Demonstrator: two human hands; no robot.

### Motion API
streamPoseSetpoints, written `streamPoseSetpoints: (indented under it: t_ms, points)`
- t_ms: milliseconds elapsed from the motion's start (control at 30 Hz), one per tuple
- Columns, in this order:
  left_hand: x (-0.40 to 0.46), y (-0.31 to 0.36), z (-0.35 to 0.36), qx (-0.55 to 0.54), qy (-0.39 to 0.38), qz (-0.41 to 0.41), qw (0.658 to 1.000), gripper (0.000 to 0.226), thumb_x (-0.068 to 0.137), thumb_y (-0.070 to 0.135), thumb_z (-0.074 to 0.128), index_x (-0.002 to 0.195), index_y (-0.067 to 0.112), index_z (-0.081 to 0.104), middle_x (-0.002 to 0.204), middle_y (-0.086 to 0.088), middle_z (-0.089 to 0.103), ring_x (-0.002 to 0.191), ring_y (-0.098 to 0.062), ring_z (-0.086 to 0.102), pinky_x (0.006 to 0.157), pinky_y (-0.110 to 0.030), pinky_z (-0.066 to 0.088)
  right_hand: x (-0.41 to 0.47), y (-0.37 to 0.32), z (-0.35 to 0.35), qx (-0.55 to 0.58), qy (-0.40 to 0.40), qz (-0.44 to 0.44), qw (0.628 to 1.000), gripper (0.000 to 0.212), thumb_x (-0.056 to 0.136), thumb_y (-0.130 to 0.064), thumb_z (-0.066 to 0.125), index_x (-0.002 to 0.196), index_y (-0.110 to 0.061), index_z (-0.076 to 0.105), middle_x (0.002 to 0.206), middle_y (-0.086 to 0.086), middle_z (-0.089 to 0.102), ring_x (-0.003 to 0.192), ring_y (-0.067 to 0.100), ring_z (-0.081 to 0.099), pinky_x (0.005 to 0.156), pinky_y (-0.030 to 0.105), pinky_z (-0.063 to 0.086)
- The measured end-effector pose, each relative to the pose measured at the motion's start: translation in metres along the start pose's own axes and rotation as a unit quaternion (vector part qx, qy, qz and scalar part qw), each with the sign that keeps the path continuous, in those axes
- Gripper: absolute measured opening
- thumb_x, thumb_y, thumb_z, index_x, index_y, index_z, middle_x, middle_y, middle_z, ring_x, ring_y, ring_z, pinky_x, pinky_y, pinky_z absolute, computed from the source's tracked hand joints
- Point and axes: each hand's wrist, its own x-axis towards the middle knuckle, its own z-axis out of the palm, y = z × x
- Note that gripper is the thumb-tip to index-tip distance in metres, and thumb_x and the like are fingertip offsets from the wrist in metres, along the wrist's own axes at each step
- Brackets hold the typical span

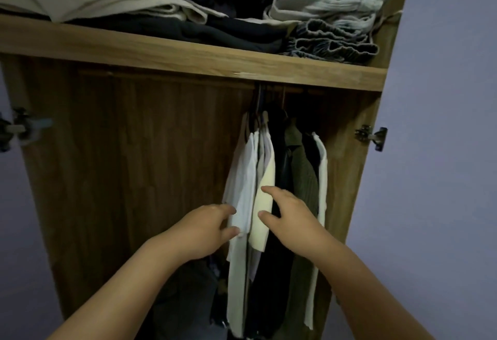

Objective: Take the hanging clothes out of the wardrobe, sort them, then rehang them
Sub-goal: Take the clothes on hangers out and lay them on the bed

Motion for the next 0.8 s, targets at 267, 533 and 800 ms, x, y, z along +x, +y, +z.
streamPoseSetpoints:
  t_ms: [267,533,800]
  points:
    - [0.057,-0.046,-0.019,-0.006,0.021,-0.045,0.999,0.05,0.094,0.037,0.05,0.14,0.028,0.035,0.139,0.004,0.046,0.124,-0.01,0.047,0.099,-0.022,0.041,0.1,0.004,0.01,0.104,0.044,-0.02,0.993,0.06,0.097,-0.023,0.048,0.149,-0.026,0.018,0.154,-0.007,0.023,0.14,0.011,0.023,0.111,0.026,0.022]
    - [0.135,-0.082,-0.036,-0.002,0.064,-0.079,0.995,0.048,0.092,0.039,0.051,0.138,0.031,0.037,0.135,0.011,0.048,0.117,-0.004,0.05,0.092,-0.017,0.043,0.202,0.023,0.015,0.095,0.075,-0.046,0.992,0.065,0.097,-0.021,0.048,0.15,-0.024,0.011,0.156,-0.005,0.017,0.144,0.012,0.015,0.117,0.03,0.016]
    - [0.18,-0.117,-0.046,-0.009,0.072,-0.075,0.995,0.048,0.091,0.042,0.051,0.136,0.033,0.038,0.134,0.012,0.049,0.11,-0.001,0.052,0.088,-0.014,0.044,0.249,0.012,0.025,-0.066,0.117,0.007,0.991,0.059,0.094,-0.017,0.046,0.147,-0.018,0.02,0.148,0.004,0.036,0.136,0.021,0.031,0.109,0.039,0.032]
